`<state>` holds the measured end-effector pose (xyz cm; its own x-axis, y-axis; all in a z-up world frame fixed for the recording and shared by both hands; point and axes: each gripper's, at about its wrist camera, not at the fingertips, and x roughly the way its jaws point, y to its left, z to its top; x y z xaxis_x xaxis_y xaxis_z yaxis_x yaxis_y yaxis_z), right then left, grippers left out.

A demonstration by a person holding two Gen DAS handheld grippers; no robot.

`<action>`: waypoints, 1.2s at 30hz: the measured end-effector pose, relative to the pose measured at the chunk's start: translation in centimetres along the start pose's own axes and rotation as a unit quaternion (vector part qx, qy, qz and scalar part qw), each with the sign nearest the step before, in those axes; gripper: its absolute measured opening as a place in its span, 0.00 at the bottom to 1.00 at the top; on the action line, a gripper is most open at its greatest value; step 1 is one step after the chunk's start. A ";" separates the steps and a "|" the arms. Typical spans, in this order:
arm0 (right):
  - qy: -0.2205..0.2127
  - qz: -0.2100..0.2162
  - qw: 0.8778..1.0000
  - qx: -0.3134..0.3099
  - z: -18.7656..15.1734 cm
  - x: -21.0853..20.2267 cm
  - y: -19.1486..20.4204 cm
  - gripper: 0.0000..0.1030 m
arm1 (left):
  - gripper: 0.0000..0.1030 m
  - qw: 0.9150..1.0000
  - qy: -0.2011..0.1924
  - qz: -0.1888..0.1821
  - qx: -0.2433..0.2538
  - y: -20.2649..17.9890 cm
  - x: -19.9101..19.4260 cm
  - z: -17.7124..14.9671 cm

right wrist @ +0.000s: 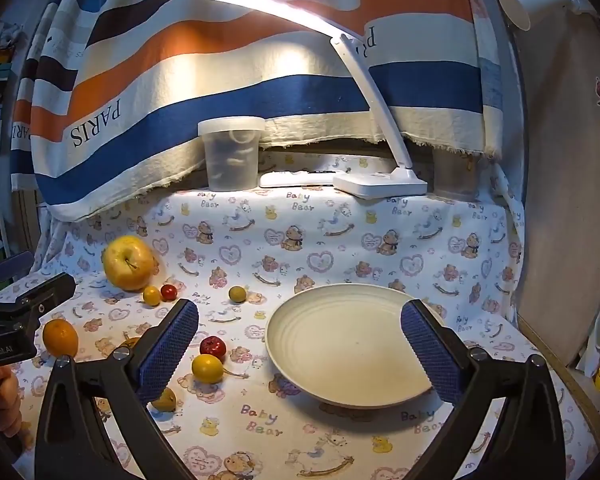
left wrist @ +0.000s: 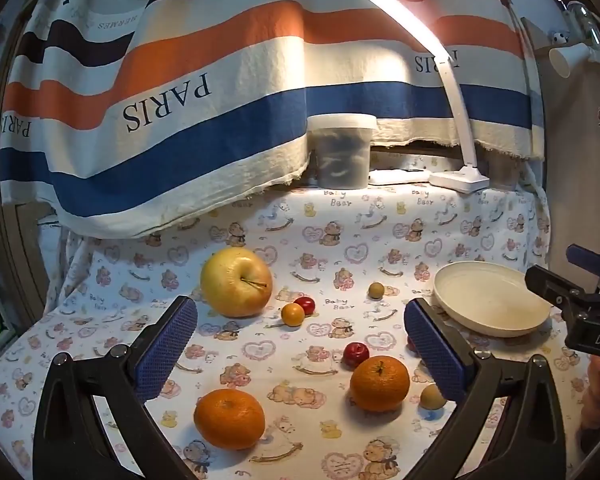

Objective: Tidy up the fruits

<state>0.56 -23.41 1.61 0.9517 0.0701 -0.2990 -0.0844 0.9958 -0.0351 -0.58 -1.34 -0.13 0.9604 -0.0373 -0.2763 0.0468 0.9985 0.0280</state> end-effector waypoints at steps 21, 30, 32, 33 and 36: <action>0.002 0.010 1.000 0.001 0.0 -0.3 0.1 0.99 | 1.00 1.000 -0.009 -0.015 -0.006 0.2 -0.4 0.4; 0.003 0.006 1.000 0.005 0.0 -0.3 0.0 0.99 | 1.00 1.000 0.004 -0.014 -0.017 0.7 0.1 0.2; 0.003 0.006 1.000 0.005 0.0 -0.3 0.1 0.99 | 1.00 1.000 -0.004 -0.018 -0.017 0.7 -0.2 0.2; 0.003 0.006 1.000 0.005 0.0 -0.3 0.1 0.99 | 1.00 1.000 -0.006 -0.022 -0.017 0.7 -0.3 0.3; 0.002 0.005 1.000 0.005 0.0 -0.4 0.1 0.99 | 1.00 1.000 -0.012 -0.019 -0.015 0.6 -0.5 0.3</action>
<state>0.22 -23.37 1.74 0.9495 0.0800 -0.3033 -0.0913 0.9956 -0.0231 -0.96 -0.72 0.35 0.9643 -0.0755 -0.2537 0.0751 0.9971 -0.0114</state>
